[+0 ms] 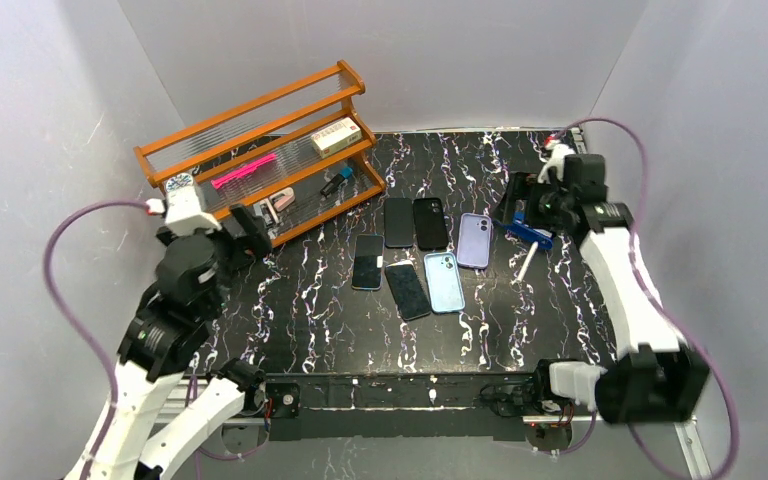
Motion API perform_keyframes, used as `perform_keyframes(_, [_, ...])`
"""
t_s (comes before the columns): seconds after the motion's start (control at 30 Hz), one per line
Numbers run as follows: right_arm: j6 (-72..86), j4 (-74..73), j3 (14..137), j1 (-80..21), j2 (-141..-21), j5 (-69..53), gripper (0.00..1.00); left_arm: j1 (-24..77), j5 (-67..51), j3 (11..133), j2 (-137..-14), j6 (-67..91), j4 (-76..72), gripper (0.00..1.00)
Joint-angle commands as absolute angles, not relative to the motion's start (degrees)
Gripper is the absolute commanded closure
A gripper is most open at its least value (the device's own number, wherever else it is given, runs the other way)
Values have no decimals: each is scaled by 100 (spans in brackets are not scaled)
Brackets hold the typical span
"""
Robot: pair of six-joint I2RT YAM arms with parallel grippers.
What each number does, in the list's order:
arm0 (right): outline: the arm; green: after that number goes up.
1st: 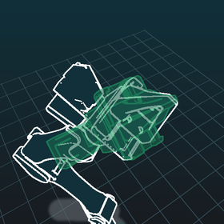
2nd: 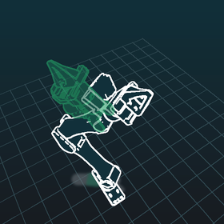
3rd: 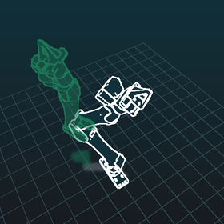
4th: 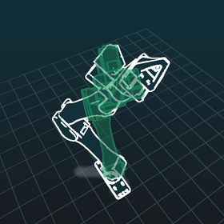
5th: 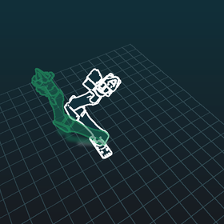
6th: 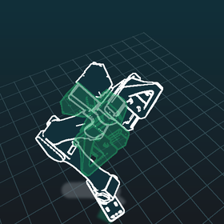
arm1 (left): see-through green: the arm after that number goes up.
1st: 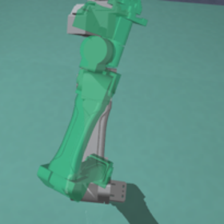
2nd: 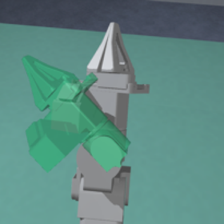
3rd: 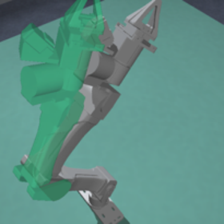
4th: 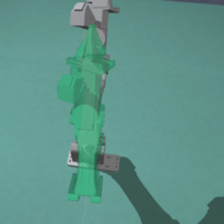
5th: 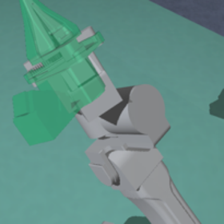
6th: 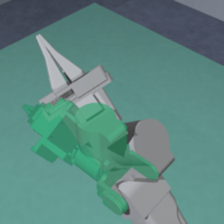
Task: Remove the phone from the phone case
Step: Reset both arms
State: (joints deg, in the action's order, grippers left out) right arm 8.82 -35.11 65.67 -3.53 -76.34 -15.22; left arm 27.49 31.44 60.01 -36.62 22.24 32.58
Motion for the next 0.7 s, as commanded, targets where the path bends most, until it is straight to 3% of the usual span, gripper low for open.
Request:
perform_keyframes(0.0, [1321,-2874,6243,-357,-5480,-436,1,2725,3840,6287,-3001,1974,3375,2])
perform_keyframes(0.3, [1225,-2127,5365,-359,-2820,1231,1,2725,4496,6089,-1940,1676,3037,2])
perform_keyframes(0.67, [1297,-1636,4501,-360,-1802,1645,1,2725,4473,5495,-1278,1692,2682,2])
